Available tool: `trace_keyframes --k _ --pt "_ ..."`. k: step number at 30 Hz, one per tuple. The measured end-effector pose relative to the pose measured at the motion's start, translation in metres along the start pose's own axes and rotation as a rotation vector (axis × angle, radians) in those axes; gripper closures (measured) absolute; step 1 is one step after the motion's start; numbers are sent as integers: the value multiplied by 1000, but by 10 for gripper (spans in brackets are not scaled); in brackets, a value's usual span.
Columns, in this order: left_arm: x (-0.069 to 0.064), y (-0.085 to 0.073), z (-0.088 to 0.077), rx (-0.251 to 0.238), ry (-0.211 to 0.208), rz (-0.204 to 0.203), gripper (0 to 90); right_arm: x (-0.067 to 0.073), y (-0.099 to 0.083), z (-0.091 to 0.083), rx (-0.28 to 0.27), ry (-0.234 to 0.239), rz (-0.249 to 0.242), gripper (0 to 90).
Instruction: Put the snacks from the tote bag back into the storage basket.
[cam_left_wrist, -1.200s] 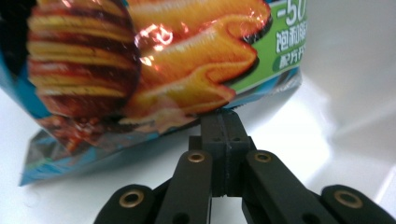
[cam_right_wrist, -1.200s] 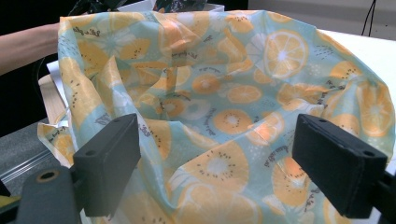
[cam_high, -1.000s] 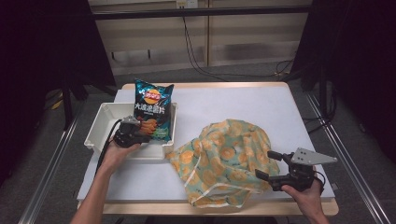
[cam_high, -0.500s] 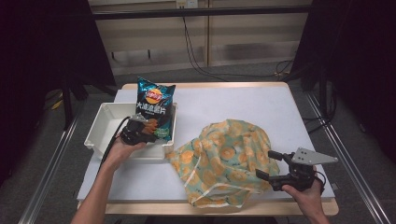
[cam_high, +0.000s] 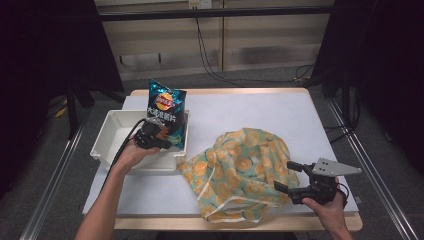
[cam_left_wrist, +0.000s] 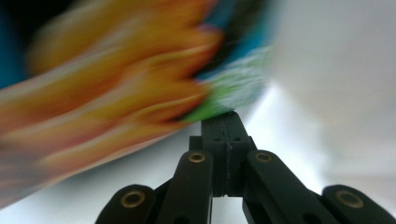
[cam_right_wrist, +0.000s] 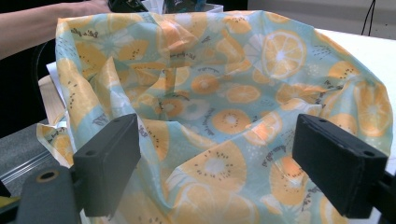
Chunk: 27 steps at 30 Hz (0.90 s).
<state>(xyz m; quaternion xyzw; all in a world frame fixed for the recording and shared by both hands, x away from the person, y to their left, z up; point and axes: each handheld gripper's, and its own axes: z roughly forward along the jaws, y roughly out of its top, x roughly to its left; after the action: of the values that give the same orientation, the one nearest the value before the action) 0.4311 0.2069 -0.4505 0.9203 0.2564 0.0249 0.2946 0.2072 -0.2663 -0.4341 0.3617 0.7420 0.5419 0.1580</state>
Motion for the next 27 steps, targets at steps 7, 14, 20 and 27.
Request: trace_keyframes --k 7,14,20,27 --pt "4 4 3 1 46 -17 900 1 0 0 4 0 -2 151" --pt "6 10 8 6 72 -47 900 -1 -1 2 9 4 6 151" --pt "7 12 11 -1 105 -63 900 0 -1 2 7 4 2 151" --pt "-5 14 6 19 60 5 900 0 -1 2 8 4 1 151"
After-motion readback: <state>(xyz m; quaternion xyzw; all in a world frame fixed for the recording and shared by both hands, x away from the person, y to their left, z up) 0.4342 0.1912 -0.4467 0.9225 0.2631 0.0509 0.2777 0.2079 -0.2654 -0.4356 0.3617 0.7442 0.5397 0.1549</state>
